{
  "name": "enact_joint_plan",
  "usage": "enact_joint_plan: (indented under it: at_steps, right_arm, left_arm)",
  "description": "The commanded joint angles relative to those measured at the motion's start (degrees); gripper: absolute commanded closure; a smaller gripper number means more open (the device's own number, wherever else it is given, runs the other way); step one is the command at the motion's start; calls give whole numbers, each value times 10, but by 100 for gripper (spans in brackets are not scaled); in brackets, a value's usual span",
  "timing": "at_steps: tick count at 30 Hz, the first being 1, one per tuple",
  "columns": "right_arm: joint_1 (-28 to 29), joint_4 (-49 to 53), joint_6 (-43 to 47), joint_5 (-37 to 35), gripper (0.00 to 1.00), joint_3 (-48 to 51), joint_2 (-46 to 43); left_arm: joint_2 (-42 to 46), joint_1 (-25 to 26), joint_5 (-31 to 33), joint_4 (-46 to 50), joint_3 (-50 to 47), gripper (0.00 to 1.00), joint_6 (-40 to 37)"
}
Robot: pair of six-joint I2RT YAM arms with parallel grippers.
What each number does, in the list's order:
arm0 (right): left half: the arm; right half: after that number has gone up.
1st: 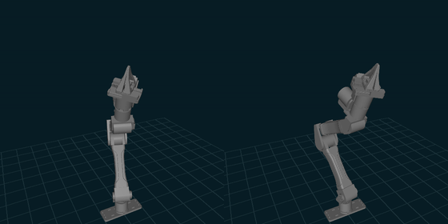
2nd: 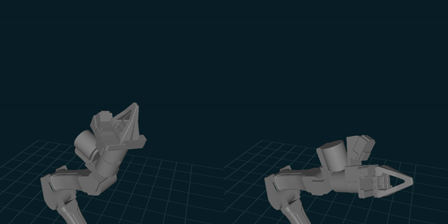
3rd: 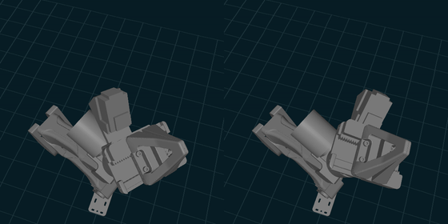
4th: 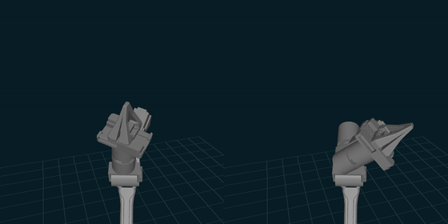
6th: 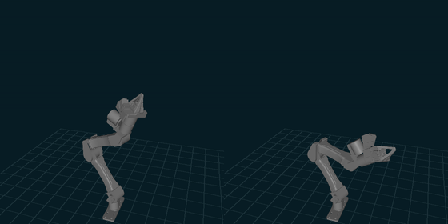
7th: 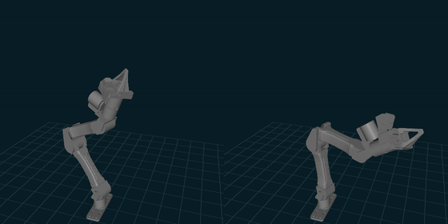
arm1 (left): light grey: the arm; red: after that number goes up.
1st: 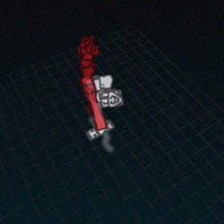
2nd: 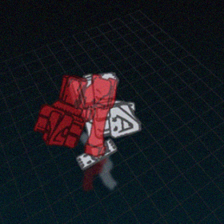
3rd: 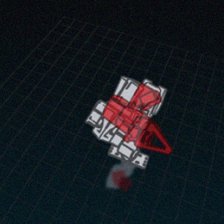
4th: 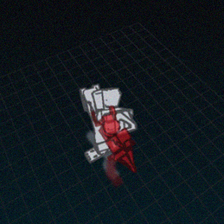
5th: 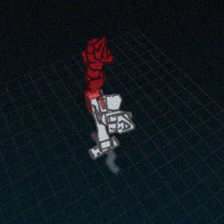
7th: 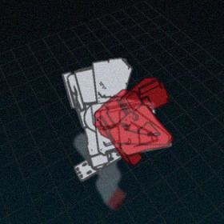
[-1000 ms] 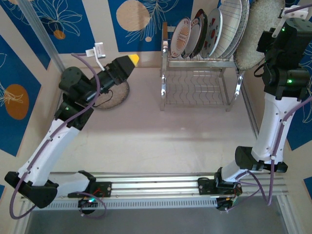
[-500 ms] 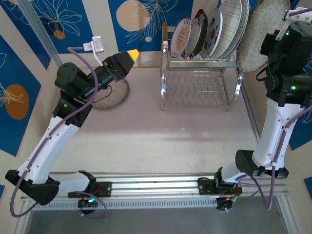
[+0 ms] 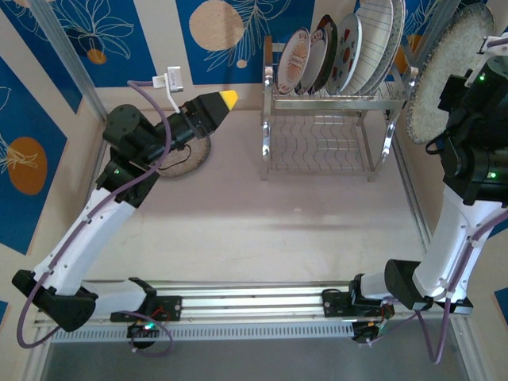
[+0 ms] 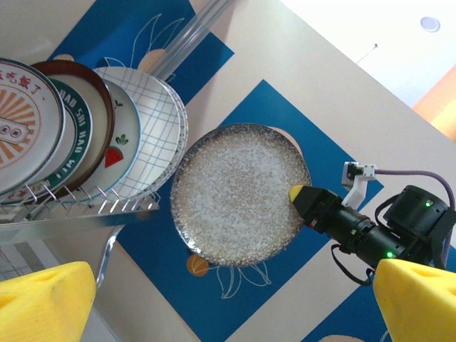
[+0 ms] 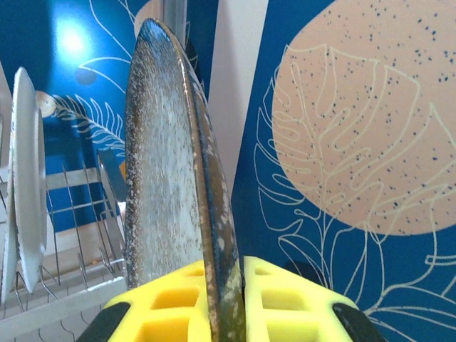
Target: Unload the plates from the dish rack
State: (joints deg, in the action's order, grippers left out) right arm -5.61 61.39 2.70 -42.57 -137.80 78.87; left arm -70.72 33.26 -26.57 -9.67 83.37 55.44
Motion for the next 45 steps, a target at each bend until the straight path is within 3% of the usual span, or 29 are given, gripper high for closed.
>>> enact_joint_plan:
  at_steps: [1,12,22,29,36,45]
  right_arm:
    - [8,-129,-20,-21,100,-9,-41]
    - [25,-21,-97,-10,100,32,-89]
    - [33,96,-198,27,100,74,-126]
    - [33,140,-263,74,100,111,-142]
    - [33,134,-327,115,100,180,-168]
    - [33,122,-390,181,100,246,-188]
  left_arm:
    - [-6,15,-20,-35,-16,0,22]
    - [-32,42,-44,-17,-53,0,47]
    - [-92,75,-116,24,-97,0,71]
    - [-158,121,-152,-52,-148,0,116]
    - [-284,162,-155,-272,-179,0,259]
    - [-382,195,-138,-336,-128,0,320]
